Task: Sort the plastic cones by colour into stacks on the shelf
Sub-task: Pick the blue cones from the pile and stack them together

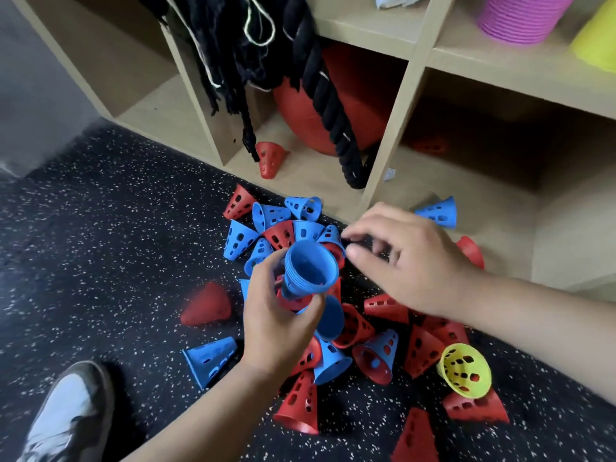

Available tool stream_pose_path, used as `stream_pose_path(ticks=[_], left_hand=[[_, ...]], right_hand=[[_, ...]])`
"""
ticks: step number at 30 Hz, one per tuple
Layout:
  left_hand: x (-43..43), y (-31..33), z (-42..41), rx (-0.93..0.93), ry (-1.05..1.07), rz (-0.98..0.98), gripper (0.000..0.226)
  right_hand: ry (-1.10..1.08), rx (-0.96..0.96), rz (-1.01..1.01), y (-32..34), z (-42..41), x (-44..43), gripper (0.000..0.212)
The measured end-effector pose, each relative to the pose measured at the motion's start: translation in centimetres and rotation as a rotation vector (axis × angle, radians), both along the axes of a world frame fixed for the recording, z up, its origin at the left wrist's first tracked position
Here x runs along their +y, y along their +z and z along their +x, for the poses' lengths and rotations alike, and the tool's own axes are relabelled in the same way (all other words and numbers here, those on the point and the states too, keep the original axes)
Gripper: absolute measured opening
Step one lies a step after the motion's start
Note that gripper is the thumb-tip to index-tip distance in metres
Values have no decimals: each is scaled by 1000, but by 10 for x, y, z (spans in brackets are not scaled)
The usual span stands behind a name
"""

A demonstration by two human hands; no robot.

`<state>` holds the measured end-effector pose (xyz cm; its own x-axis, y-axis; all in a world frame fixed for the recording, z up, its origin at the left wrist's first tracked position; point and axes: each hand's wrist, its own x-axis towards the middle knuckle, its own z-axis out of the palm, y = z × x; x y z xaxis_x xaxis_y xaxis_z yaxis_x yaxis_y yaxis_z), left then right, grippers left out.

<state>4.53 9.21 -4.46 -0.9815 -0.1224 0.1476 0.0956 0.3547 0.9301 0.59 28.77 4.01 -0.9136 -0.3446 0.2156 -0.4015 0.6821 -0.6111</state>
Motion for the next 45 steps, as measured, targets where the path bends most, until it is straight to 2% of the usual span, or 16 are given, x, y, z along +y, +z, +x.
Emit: stream_pose_path(ticks=[2,7,12,14,18,21,24,27,30,32,36,38,42,45], left_hand=[[-11,-1,-2,-12,51,10,62],[-35,-10,-12,-93,168,61,64],[-44,-12,-19,-84,177,60,62],[-45,-11,-18,-87,166,62,63],[-48,-11,-18,-84,152,46,65],[-49,-12,-20,-82,148,24,63],[-51,-13,-21,-89,128,18,61],[-51,-14,-20,-106,89,-21,60],[-44,-11,-16,-95,31,-45,60],[-36,-5,-11,-85,-4,-15,59],[-25,3,-1,-50,-49,4,59],[-25,5,0,-51,-56,7,60],[-31,8,-1,-65,-10,50,58],[-36,6,-3,-84,43,58,58]], right_hand=[[-105,-34,30,-12,-19,1,13],[-126,-207,394,-70,-56,-4,23],[-300,-278,441,-112,-71,-26,35],[-352,-269,470,-125,-75,-31,29],[-528,-162,356,-132,-75,-28,8],[-688,-109,184,-117,-73,-18,9],[-755,-175,-5,-86,-69,-10,10],[-692,-234,-182,-48,-57,-10,12],[-504,-312,-303,-11,-36,-24,11],[-424,-345,-266,5,-25,-35,10],[-319,-402,-61,15,-10,-53,15],[-363,-374,-67,15,-7,-54,16],[-588,-372,-204,6,-15,-35,18],[-687,-461,-86,-9,-17,-9,17]])
